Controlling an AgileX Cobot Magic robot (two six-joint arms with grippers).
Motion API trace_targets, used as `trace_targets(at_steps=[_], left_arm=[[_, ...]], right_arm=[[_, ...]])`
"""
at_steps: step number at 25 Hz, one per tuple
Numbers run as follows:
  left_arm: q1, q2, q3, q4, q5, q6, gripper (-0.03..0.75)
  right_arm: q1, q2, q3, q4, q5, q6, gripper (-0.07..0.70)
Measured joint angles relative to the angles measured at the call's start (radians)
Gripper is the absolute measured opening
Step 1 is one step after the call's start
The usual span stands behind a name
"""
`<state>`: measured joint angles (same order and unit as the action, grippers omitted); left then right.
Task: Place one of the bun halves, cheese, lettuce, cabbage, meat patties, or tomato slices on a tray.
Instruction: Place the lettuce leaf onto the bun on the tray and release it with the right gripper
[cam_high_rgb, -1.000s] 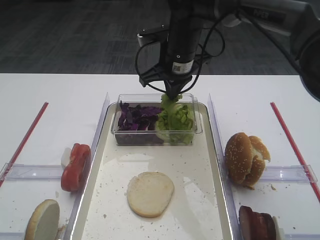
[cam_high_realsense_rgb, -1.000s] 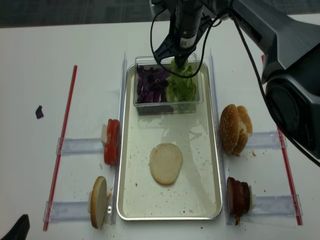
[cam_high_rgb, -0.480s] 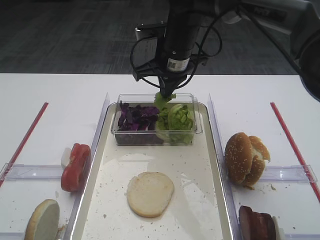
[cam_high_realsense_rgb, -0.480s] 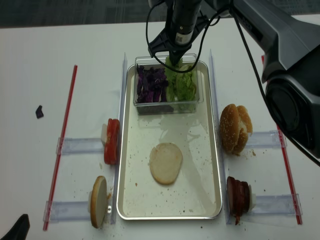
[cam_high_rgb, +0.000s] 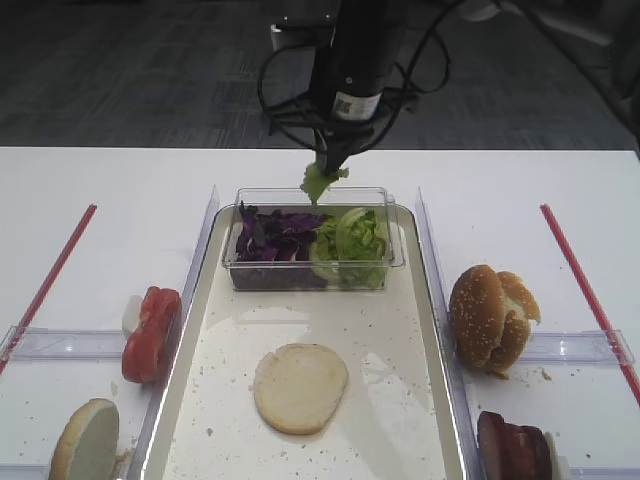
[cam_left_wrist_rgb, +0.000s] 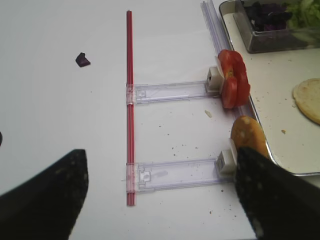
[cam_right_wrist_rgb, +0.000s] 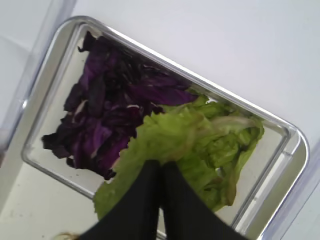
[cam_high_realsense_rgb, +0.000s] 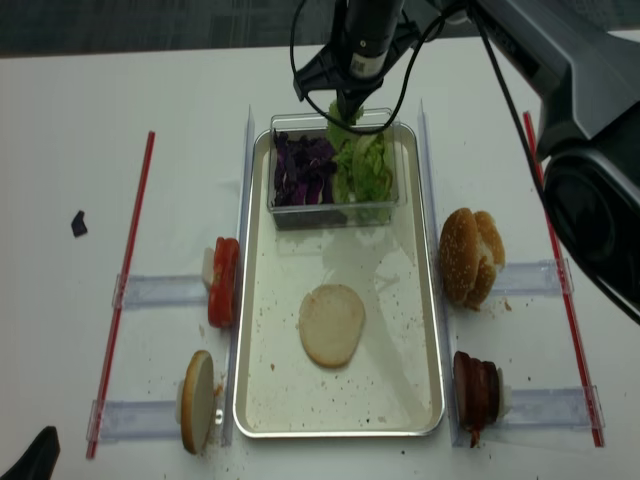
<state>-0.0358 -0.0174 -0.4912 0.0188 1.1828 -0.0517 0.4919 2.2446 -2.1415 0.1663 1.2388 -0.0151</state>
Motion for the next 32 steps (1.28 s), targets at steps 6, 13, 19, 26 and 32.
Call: trace_targets(at_steps=[6,13,19,26,32], left_arm=[[0.0,0.0,0.0,0.0,0.0,0.0,0.554],[0.0,0.0,0.0,0.0,0.0,0.0,0.554],[0.0,0.0,0.0,0.0,0.0,0.0,0.554],[0.0,0.0,0.0,0.0,0.0,0.0,0.554],[0.0,0.0,0.0,0.0,0.0,0.0,0.554]], right_arm=[[0.013,-0.11,0.061,0.024,0.0,0.008,0.05],[0.092,-0.239,0.252,0.028,0.001,0.015,0.05],[0.184,-0.318,0.423,0.034,0.0,0.015,0.05],[0.235,-0.343,0.567,0.056,-0.002,0.015,0.05],[0.237,-0.347,0.611,0.068,-0.011,0.005,0.05]])
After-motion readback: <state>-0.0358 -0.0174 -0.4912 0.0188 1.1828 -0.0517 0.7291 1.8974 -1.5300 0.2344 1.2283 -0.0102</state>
